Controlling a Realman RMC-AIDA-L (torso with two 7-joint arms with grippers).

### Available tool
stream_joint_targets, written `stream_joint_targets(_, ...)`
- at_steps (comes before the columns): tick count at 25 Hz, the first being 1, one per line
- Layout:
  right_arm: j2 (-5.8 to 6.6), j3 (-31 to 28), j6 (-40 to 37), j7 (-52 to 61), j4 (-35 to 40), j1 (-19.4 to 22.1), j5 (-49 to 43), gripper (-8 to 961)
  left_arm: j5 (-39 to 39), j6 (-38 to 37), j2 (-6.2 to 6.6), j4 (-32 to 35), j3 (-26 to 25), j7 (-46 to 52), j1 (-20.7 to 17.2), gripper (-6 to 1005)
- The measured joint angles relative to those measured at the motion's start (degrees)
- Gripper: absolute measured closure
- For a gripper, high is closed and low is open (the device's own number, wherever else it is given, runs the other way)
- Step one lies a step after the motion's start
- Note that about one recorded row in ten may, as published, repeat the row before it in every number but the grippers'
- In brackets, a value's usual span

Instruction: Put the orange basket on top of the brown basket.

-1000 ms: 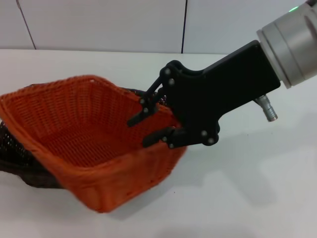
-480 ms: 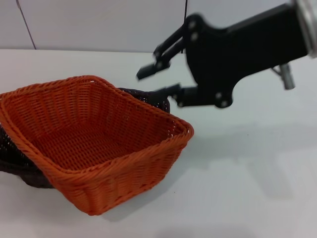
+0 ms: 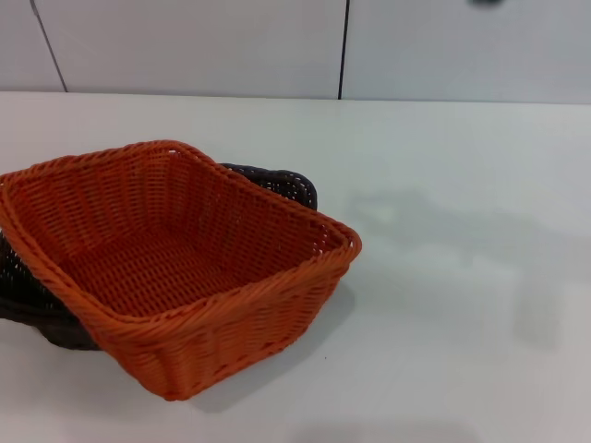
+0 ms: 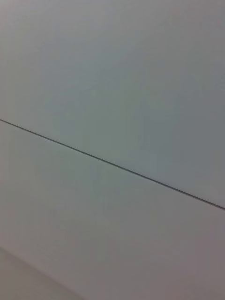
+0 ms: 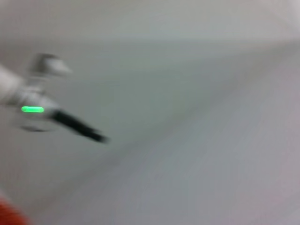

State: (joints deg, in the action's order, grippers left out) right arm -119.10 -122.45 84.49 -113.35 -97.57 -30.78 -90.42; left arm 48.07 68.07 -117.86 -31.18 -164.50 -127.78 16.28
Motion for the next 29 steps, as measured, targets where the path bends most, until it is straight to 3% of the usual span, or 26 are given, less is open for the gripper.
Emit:
stream_joint_targets(8,-0.02,7.46,-24.87,9.26,3.19,10.47,7.80,674,0.43,0.20,0.24,0.07,0.87,2.16,0.34,258)
stream_joint_targets(14,-0.09,10.10,-32.71,9.39,7.57,14.64,13.96,674,0.50,0.24,0.30,-0.62,3.70,2.17,0.09,258)
stream_joint_targets(20,-0.33,13.11,-49.30,5.44,15.29,15.24,19.19,676,0.44,0.13,0.30,-0.77,3.94,2.05,0.09,258)
stream_joint_targets(22,-0.33,13.93,-51.70,4.43,15.84,15.40,20.47,677,0.45,0.08,0.36,-0.83,4.02,2.03,0.21,258)
stream_joint_targets(23,-0.34,16.77,-57.44,1.47,16.24,16.34,23.74,677,0.45,0.08,0.40,-0.86,3.98,1.97,0.27,258)
stream_joint_targets(29,-0.48,25.88,-66.09,-12.60,15.31,21.19,36.58,678,0.38,0.23,0.48,-0.92,3.71,1.83,0.05,258)
